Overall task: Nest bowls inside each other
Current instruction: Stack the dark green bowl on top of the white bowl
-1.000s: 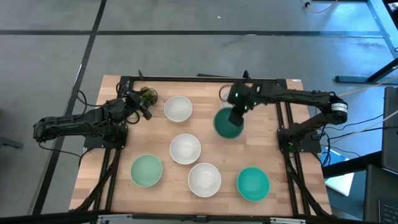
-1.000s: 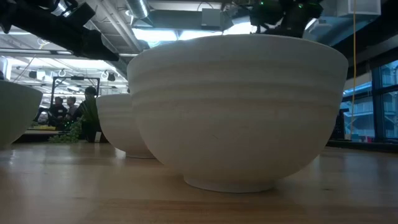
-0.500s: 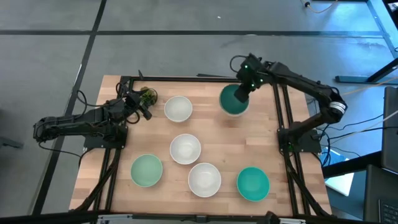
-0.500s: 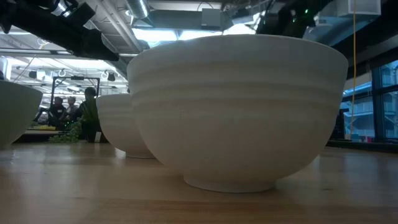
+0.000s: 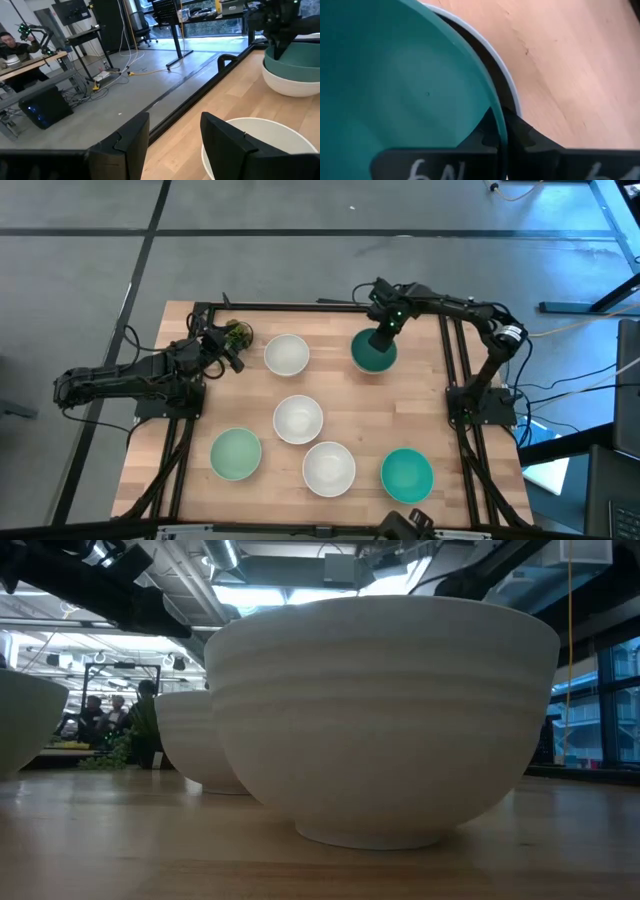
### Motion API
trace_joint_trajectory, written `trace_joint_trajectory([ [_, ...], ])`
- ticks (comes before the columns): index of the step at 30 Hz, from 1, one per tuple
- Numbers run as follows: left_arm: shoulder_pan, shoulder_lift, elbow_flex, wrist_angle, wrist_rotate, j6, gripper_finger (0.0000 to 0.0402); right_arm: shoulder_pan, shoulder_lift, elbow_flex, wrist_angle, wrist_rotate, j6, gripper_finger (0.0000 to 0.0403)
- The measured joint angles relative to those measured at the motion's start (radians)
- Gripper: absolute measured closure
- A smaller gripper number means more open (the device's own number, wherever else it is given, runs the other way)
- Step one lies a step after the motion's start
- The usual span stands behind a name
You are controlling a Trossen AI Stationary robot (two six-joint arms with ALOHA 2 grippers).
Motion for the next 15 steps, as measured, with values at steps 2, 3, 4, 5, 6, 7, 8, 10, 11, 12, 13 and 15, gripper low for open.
trace_joint_trajectory([
  [2, 0.000, 0.000, 0.000, 0.000, 0.000, 0.000, 0.0229, 0.000, 0.002, 0.000, 0.004, 0.000, 0.000, 0.0399],
  [3, 0.000, 0.000, 0.000, 0.000, 0.000, 0.000, 0.0229, 0.000, 0.001, 0.000, 0.005, -0.001, -0.001, 0.0399],
  [4, 0.000, 0.000, 0.000, 0.000, 0.000, 0.000, 0.0229, 0.000, -0.001, 0.001, 0.004, -0.001, 0.000, 0.0399],
  [5, 0.000, 0.000, 0.000, 0.000, 0.000, 0.000, 0.0229, 0.000, -0.001, 0.003, 0.003, 0.000, 0.000, 0.0396],
  [6, 0.000, 0.000, 0.000, 0.000, 0.000, 0.000, 0.0229, 0.001, -0.001, 0.007, 0.002, 0.000, 0.000, 0.0389],
  [7, 0.000, 0.000, 0.000, 0.000, 0.000, 0.000, 0.0229, 0.001, -0.001, 0.011, 0.002, 0.000, 0.000, 0.0380],
  [8, 0.000, 0.000, 0.000, 0.000, 0.000, 0.000, 0.0229, 0.001, -0.001, 0.016, 0.001, 0.001, 0.001, 0.0367],
  [10, 0.000, 0.000, 0.000, 0.000, 0.000, 0.000, 0.0229, 0.002, -0.001, 0.023, -0.002, 0.006, 0.008, 0.0343],
  [11, 0.000, 0.000, 0.000, 0.000, 0.000, 0.000, 0.0229, 0.002, -0.001, 0.028, -0.003, 0.005, 0.016, 0.0331],
  [12, 0.000, 0.000, 0.000, 0.000, 0.000, 0.000, 0.0229, 0.002, -0.001, 0.035, -0.005, 0.006, 0.024, 0.0320],
  [13, 0.000, 0.000, 0.000, 0.000, 0.000, 0.000, 0.0229, 0.002, -0.001, 0.042, -0.010, 0.006, 0.024, 0.0309],
  [15, 0.000, 0.000, 0.000, 0.000, 0.000, 0.000, 0.0229, 0.002, -0.001, 0.058, -0.028, 0.006, 0.024, 0.0287],
])
